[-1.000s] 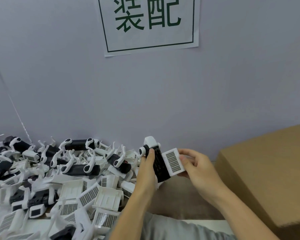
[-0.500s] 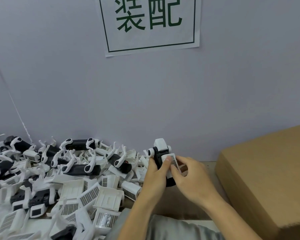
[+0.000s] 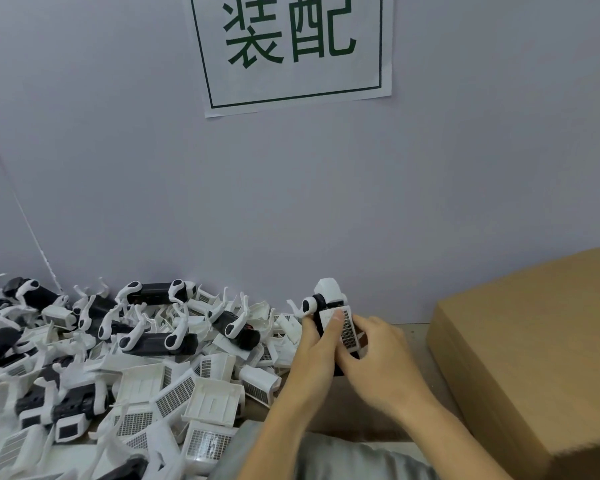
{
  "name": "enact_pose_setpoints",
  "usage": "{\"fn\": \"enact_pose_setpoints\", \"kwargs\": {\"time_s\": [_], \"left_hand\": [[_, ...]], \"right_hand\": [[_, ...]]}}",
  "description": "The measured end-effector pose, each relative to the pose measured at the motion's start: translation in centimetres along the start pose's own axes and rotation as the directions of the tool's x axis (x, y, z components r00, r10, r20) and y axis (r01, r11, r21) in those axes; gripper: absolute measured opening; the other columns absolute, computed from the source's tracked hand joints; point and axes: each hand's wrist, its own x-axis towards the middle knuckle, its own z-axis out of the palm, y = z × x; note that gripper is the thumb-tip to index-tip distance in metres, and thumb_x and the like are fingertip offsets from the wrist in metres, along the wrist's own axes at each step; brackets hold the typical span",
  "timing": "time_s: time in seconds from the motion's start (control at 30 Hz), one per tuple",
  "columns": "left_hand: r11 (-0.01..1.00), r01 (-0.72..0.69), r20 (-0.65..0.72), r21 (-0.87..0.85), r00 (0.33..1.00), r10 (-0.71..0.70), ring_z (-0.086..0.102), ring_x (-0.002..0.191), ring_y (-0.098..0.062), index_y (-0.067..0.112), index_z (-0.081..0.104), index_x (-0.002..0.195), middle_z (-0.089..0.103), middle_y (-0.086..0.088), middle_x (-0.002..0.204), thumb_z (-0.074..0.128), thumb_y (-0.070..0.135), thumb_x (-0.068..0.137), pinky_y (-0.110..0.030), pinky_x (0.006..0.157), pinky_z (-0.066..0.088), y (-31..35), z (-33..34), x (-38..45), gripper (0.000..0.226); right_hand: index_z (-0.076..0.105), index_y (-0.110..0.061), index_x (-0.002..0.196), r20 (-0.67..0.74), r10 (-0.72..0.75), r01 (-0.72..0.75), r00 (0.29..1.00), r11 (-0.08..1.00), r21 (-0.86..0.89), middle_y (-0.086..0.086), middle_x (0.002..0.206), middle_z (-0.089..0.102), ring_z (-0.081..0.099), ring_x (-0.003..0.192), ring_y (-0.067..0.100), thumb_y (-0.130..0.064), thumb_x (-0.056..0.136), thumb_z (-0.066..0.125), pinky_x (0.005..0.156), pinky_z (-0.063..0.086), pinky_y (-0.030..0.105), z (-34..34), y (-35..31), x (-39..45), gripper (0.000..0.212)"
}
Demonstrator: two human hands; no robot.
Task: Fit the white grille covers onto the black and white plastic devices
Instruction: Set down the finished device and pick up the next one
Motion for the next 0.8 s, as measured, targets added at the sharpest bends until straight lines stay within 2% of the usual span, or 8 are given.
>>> {"fn": "enact_pose_setpoints", "kwargs": {"time_s": [0.17, 0.43, 0.47, 0.53, 0.6, 0.67, 0.7, 0.8], "left_hand": [[0.997, -0.069, 0.003, 0.015, 0.998, 0.069, 0.071, 0.103, -0.01, 0.024, 0.058, 0.123, 0.075, 0.001, 0.111, 0.053, 0.023, 0.103, -0.02, 0.078, 0.055, 0.3, 0.1, -0.1, 0.021], [0.995, -0.068, -0.063, 0.069, 0.995, 0.072, 0.073, 0.094, -0.012, 0.018, 0.064, 0.114, 0.077, -0.001, 0.101, 0.055, 0.022, 0.102, -0.02, 0.073, 0.056, 0.0, -0.3, -0.1, 0.015], [0.995, -0.07, -0.065, 0.072, 0.995, 0.074, 0.073, 0.096, -0.015, 0.018, 0.065, 0.114, 0.077, -0.002, 0.102, 0.054, 0.022, 0.102, -0.023, 0.077, 0.057, 0.0, -0.3, -0.1, 0.016], [0.996, -0.069, -0.063, 0.048, 0.995, 0.072, 0.073, 0.1, -0.022, 0.017, 0.067, 0.114, 0.076, -0.008, 0.104, 0.054, 0.02, 0.102, -0.034, 0.086, 0.059, 0.2, -0.4, -0.1, 0.018], [0.998, -0.06, -0.036, 0.007, 0.998, 0.06, 0.073, 0.098, -0.027, 0.015, 0.07, 0.114, 0.075, -0.015, 0.104, 0.056, 0.017, 0.1, -0.044, 0.088, 0.059, 0.4, -0.4, -0.1, 0.02], [0.998, -0.06, -0.016, 0.027, 0.998, 0.06, 0.072, 0.096, -0.029, 0.015, 0.071, 0.112, 0.075, -0.018, 0.102, 0.058, 0.015, 0.099, -0.049, 0.086, 0.058, 0.4, -0.4, -0.1, 0.019], [0.995, -0.069, -0.016, 0.067, 0.997, 0.071, 0.073, 0.096, -0.027, 0.015, 0.071, 0.11, 0.075, -0.016, 0.101, 0.058, 0.014, 0.099, -0.046, 0.084, 0.059, 0.3, -0.3, -0.1, 0.018], [0.977, -0.101, -0.052, 0.189, 0.992, 0.113, 0.073, 0.086, -0.011, 0.02, 0.072, 0.099, 0.077, -0.002, 0.09, 0.059, 0.014, 0.099, -0.02, 0.07, 0.056, -0.1, 0.3, -0.3, 0.015]], "right_hand": [[0.058, -0.035, 0.082, -0.064, -0.001, -0.005, 0.998, 0.997, -0.082, -0.013, 0.079, 0.057, 0.055, 0.075, 0.004, -0.049, 0.091, 0.056, 0.061, 0.043, 0.022, 0.3, -0.1, -0.1, 0.017], [0.065, -0.034, 0.085, 0.069, 0.005, -0.002, 0.998, 0.999, -0.05, -0.01, 0.081, 0.064, 0.06, 0.077, 0.007, -0.045, 0.09, 0.06, 0.065, 0.05, 0.023, -0.2, -0.3, -0.1, 0.012], [0.068, -0.033, 0.086, 0.094, 0.012, -0.012, 0.995, 1.0, -0.005, -0.01, 0.082, 0.066, 0.062, 0.078, 0.007, -0.041, 0.091, 0.061, 0.066, 0.051, 0.022, -0.4, -0.3, 0.0, 0.011], [0.074, -0.026, 0.095, 0.188, 0.061, -0.113, 0.98, 0.954, 0.279, -0.007, 0.089, 0.075, 0.069, 0.084, 0.007, -0.029, 0.096, 0.06, 0.069, 0.053, 0.02, -1.0, -0.4, 0.1, 0.014], [0.077, -0.017, 0.099, 0.275, 0.167, -0.3, 0.947, 0.767, 0.567, -0.002, 0.093, 0.078, 0.073, 0.087, 0.009, -0.024, 0.101, 0.055, 0.065, 0.052, 0.014, -1.7, -0.9, 0.3, 0.024], [0.078, -0.014, 0.093, 0.245, 0.277, -0.37, 0.929, 0.688, 0.624, 0.0, 0.088, 0.079, 0.074, 0.082, 0.01, -0.03, 0.103, 0.052, 0.058, 0.05, 0.012, -1.6, -1.1, 0.5, 0.032], [0.078, -0.014, 0.09, 0.198, 0.312, -0.366, 0.929, 0.706, 0.606, -0.001, 0.085, 0.078, 0.074, 0.08, 0.01, -0.031, 0.102, 0.053, 0.058, 0.05, 0.012, -1.3, -1.1, 0.5, 0.032], [0.075, -0.022, 0.084, 0.048, 0.357, -0.325, 0.933, 0.777, 0.538, -0.009, 0.076, 0.077, 0.072, 0.073, 0.005, -0.028, 0.1, 0.057, 0.06, 0.052, 0.017, -0.3, -0.5, 0.3, 0.025]]}}
